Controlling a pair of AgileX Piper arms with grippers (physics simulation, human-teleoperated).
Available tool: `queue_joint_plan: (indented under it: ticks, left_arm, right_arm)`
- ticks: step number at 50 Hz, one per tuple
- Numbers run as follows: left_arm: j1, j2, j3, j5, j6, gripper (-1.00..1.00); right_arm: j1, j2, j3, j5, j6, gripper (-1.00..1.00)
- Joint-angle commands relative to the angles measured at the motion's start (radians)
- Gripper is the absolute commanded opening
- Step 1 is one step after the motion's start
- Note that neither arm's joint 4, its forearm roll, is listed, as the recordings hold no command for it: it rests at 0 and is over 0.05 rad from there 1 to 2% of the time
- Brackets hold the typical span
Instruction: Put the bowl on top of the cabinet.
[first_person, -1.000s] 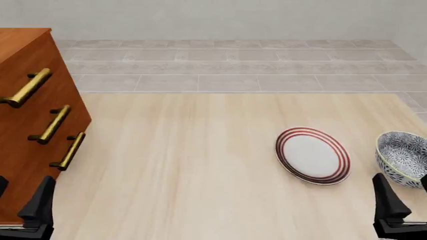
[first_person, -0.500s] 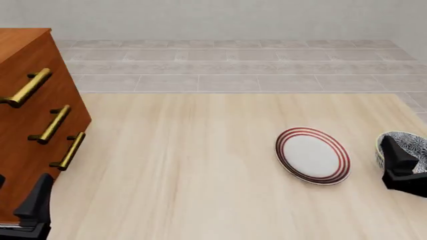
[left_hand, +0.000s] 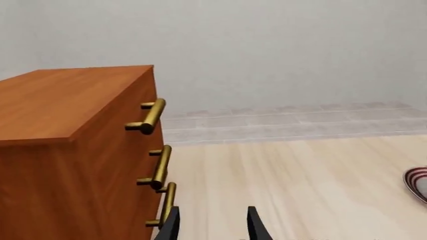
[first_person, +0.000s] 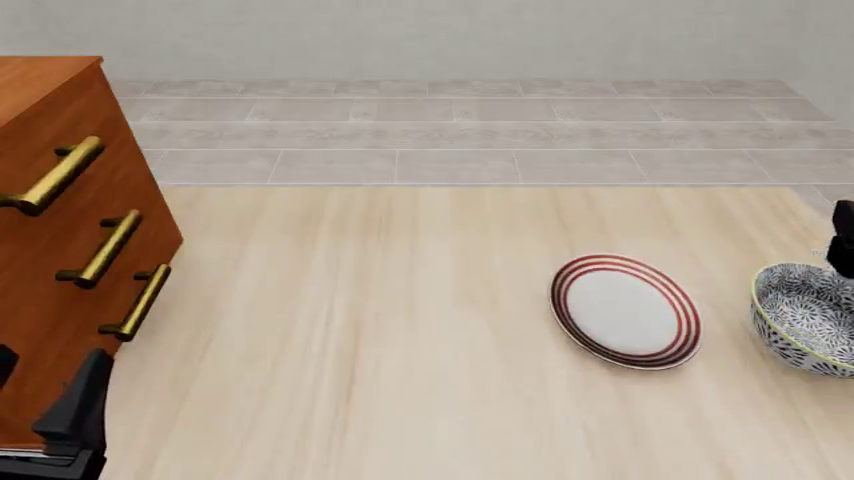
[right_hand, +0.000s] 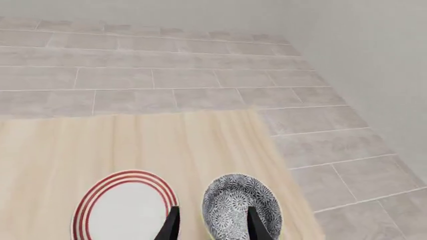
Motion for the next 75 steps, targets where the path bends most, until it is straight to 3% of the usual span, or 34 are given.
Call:
queue_joint_plan:
  ticks: [1,7,14,29,53,75]
  left_arm:
    - [-0.009,0.0,0.001,0.001,0.004,1.0]
    - [-0.016,0.004,-0.019,0.015,0.008,1.0]
    - [-0.023,0.004,-0.018,0.017,0.005,1.0]
    - [-0.039,0.002,-0.021,0.027,0.005,1.0]
    - [-0.053,0.001,0.001,0.026,0.016,1.0]
    - [-0.058,0.008,0.013,0.015,0.022,1.0]
  right_arm:
    - [-0.102,0.101,-0.141,0.119,-0.044,1.0]
    - [-0.157,0.163,-0.185,0.157,-0.095,1.0]
    - [-0.238,0.239,-0.217,0.174,-0.118,1.0]
    - [-0.327,0.392,-0.222,0.123,-0.174,1.0]
    - [-0.332,0.618,-0.267,0.028,-0.161,1.0]
    - [-0.353,0.844,-0.256,-0.096,-0.188,1.0]
